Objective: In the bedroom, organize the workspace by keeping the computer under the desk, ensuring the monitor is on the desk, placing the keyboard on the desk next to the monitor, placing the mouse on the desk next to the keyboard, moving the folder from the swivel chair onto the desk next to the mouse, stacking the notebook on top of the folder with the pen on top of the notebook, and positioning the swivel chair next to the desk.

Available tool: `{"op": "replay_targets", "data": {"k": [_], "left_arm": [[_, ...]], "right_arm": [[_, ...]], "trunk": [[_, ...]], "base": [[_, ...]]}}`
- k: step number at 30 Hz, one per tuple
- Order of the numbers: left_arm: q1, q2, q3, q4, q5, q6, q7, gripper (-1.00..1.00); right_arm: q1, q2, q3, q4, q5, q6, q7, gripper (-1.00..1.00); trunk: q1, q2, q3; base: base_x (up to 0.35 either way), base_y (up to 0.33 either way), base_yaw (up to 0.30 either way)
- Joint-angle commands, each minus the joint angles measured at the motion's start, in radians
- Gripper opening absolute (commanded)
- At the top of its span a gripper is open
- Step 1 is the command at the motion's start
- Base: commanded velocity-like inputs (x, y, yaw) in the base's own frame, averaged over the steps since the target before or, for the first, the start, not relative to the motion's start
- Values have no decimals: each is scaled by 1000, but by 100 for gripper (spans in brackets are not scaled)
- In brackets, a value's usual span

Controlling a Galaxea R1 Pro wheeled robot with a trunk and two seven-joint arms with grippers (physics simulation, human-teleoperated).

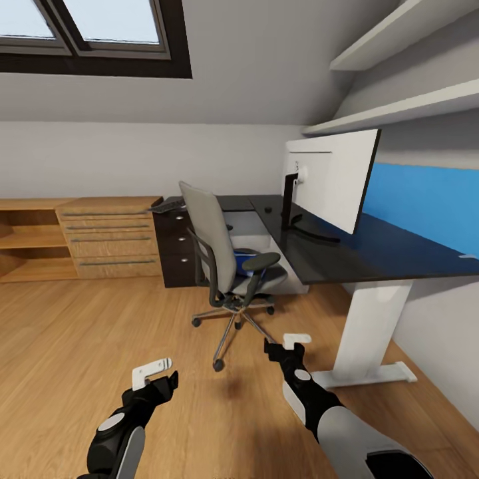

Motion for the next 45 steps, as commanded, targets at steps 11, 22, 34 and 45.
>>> {"op": "replay_targets", "data": {"k": [11, 22, 34, 45], "left_arm": [[0, 3, 7, 3, 11, 4, 15, 100], [0, 3, 7, 15, 11, 3, 16, 100], [0, 6, 8, 37, 11, -1, 16, 100], [0, 17, 9, 44, 11, -2, 14, 100]], "right_arm": [[-1, 0, 0, 0, -1, 8, -26, 100], [-1, 0, 0, 0, -1, 9, -27, 100], [-1, 0, -1, 4, 0, 9, -27, 100], [-1, 0, -1, 0, 0, 7, -26, 100]], "trunk": [[42, -78, -36], [69, -127, -61], [69, -127, -61], [69, -127, -61]], "base": [[0, 0, 0], [0, 0, 0], [0, 0, 0], [147, 0, 0]]}}
